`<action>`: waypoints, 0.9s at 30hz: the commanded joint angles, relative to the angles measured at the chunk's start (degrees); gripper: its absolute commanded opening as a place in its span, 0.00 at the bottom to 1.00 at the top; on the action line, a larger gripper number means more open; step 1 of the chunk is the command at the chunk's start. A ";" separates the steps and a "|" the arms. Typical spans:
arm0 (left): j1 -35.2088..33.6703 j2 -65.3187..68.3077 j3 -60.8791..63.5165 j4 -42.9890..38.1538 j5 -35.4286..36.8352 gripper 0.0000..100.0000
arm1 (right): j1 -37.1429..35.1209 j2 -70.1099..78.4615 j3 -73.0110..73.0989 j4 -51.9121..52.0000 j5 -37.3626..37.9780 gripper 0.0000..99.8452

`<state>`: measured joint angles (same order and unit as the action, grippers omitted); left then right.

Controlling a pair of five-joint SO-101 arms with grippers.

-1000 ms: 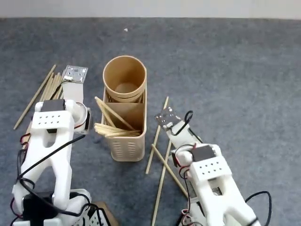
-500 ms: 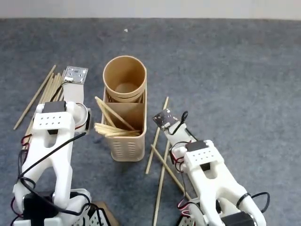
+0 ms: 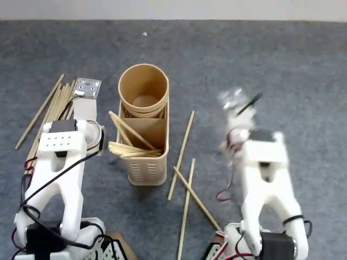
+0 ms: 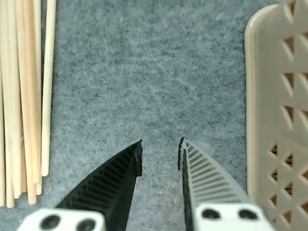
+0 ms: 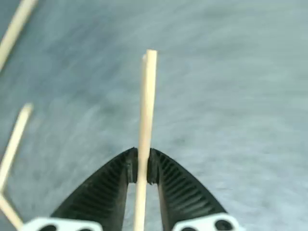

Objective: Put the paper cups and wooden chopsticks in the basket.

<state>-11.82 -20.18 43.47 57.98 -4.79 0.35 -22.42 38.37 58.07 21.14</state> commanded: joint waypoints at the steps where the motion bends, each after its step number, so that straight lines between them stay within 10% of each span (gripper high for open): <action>1: -0.04 -1.98 -0.22 -0.79 0.35 0.15 | 2.68 -0.57 -22.29 6.46 -6.77 0.00; 9: -0.04 -1.98 -0.22 -0.79 0.35 0.15 | -6.55 -0.57 -51.74 7.87 -24.09 0.00; 17: 0.04 -1.89 -0.22 -0.79 0.35 0.15 | -23.08 -0.66 -70.73 7.87 -24.88 0.00; 27: 0.04 -1.89 1.27 -4.13 0.35 0.15 | -27.12 -7.87 -71.25 6.64 -29.63 0.00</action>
<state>-11.82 -20.18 44.97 55.34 -4.79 -25.85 -24.18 -31.16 64.66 -7.78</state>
